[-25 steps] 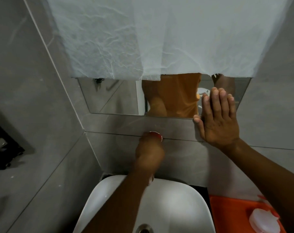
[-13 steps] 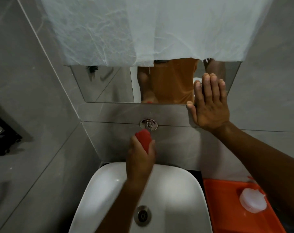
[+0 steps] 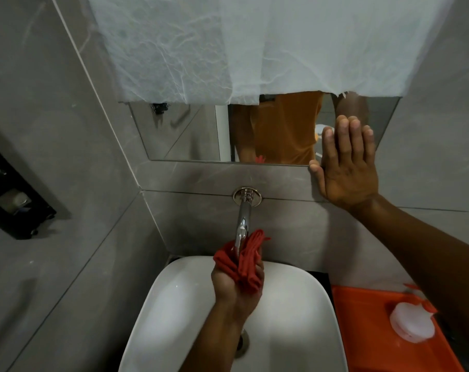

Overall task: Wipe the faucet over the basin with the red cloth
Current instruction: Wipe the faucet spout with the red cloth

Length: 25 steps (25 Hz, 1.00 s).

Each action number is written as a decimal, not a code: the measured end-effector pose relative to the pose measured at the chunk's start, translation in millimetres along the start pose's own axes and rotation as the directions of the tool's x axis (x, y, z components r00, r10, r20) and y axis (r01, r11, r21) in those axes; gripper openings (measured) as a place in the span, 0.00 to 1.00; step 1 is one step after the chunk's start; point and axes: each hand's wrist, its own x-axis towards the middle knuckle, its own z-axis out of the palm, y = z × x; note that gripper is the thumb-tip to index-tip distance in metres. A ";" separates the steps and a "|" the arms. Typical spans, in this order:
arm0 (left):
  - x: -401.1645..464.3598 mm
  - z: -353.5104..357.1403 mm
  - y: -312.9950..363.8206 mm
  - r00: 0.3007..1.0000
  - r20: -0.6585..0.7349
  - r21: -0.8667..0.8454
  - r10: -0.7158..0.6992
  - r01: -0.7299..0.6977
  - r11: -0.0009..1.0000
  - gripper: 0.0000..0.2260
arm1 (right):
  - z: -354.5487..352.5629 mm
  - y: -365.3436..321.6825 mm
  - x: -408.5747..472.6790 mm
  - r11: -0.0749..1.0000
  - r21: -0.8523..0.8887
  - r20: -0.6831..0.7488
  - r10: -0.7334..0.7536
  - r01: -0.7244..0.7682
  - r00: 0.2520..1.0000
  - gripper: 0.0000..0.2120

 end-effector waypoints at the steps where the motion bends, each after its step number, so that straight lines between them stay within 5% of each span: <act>1: 1.7 0.1 4.4 0.999 -0.002 0.029 -0.037 0.037 0.999 0.23 | 0.5 -0.2 -1.2 1.000 -0.002 0.008 -0.006 0.006 1.000 0.38; 4: 13.1 7.1 33.4 0.987 -0.146 0.284 -0.066 0.106 0.953 0.23 | 0.2 1.5 -0.1 1.000 -0.006 0.026 -0.006 0.007 1.000 0.38; 7: 34.4 47.0 73.6 0.971 -0.234 0.632 -0.045 0.188 0.752 0.23 | 0.2 0.7 -1.8 1.000 -0.003 0.041 0.005 -0.005 0.999 0.38; 10: 51.6 101.1 84.5 0.964 -0.258 0.782 0.066 0.168 0.601 0.19 | -0.1 0.6 -0.9 1.000 0.009 0.044 0.000 0.000 0.999 0.39; 12: 58.1 111.8 66.1 0.906 -0.266 0.907 0.329 0.120 0.404 0.20 | -0.7 -0.9 -0.9 1.000 0.026 0.051 0.002 -0.004 0.999 0.39; 14: 55.2 111.0 44.0 0.790 -0.070 0.997 0.609 0.039 0.064 0.22 | -2.7 -0.6 -1.0 0.999 0.043 0.046 0.003 -0.005 0.999 0.39; 17: 54.1 108.7 24.4 0.736 0.253 0.830 0.628 0.168 -0.532 0.28 | -5.2 -1.3 -1.6 0.998 0.054 0.020 -0.010 0.008 1.000 0.38; 19: 55.7 108.3 18.6 0.759 0.367 0.525 0.537 0.308 -0.793 0.28 | -4.0 0.3 -0.7 0.999 0.043 0.004 -0.009 0.009 1.000 0.37; 22: 57.1 103.2 8.5 0.849 0.387 0.130 0.360 0.337 -0.933 0.28 | -1.7 -0.3 -1.6 0.999 0.048 0.001 -0.005 0.005 1.000 0.38; 25: 63.7 95.8 1.2 0.870 0.391 -0.085 0.299 0.358 -0.930 0.24 | -0.3 1.8 -2.8 0.999 0.047 0.030 -0.017 0.015 0.999 0.38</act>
